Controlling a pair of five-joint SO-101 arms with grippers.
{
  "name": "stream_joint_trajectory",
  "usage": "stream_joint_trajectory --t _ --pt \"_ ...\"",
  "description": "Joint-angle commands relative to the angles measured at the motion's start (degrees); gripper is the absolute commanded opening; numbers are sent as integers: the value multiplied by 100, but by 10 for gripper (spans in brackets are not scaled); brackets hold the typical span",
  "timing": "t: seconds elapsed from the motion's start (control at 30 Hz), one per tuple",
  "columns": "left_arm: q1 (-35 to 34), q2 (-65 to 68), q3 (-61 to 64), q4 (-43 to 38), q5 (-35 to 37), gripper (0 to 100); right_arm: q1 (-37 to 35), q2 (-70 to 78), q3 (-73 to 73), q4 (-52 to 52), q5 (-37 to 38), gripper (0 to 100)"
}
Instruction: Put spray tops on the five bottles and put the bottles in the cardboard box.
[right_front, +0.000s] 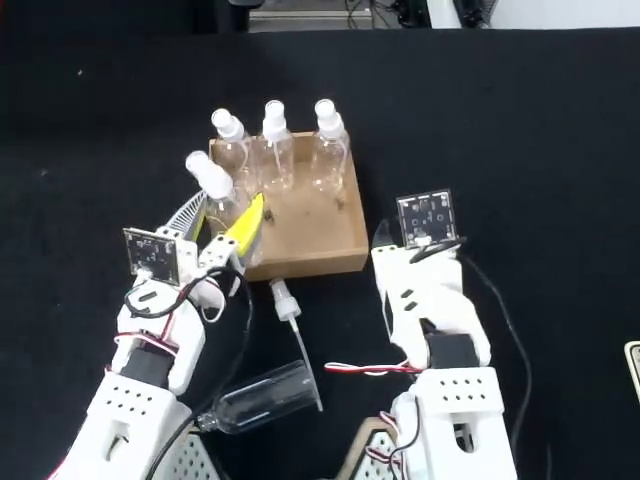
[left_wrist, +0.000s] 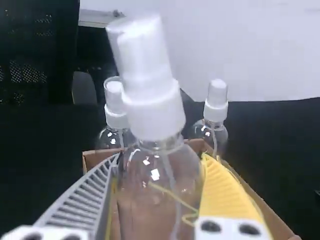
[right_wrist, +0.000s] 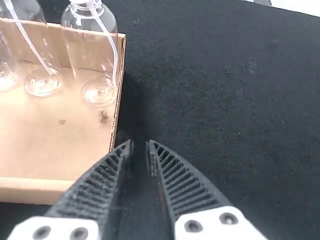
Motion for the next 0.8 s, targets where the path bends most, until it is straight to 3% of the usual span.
stream_joint_trajectory --t 0.0,0.17,0.43,0.63,0.77 --pt "-268 -9 -338 -44 9 30 53 -84 -48 -185 0 25" --pt "-268 0 -171 -484 9 30 53 -84 -48 -185 0 25" --pt "-277 703 -453 -554 9 30 53 -84 -48 -185 0 25" --pt "-321 1618 -629 -1503 9 30 53 -84 -40 -185 0 25" --pt "-312 2004 -585 -1653 9 30 53 -84 -40 -185 0 25"
